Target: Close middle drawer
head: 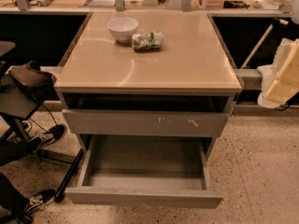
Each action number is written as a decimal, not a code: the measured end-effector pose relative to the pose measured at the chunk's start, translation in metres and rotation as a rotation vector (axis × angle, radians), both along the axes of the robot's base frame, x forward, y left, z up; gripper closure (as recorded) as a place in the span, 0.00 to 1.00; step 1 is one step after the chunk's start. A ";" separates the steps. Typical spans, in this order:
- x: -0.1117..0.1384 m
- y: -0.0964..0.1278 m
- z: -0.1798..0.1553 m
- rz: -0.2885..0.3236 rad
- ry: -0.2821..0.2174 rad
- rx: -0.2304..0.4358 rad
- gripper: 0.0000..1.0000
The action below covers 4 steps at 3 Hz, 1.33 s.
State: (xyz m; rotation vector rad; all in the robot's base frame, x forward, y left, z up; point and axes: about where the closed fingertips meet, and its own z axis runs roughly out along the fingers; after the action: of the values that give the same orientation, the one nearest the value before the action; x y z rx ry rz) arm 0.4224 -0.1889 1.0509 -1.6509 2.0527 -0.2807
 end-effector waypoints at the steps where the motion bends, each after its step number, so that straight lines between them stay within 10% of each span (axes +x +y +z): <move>1: 0.000 0.000 0.000 0.000 0.000 0.000 0.00; 2: -0.005 -0.001 -0.006 -0.013 0.002 -0.007 0.00; 4: -0.059 -0.038 -0.052 -0.078 0.194 -0.079 0.00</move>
Offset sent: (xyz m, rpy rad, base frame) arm -0.0064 -0.0109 -0.0295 -0.0136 0.0416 -0.0409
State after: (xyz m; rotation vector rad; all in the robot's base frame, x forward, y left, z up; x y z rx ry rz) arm 0.3634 -0.2267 0.9991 -1.7058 2.2800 -0.2386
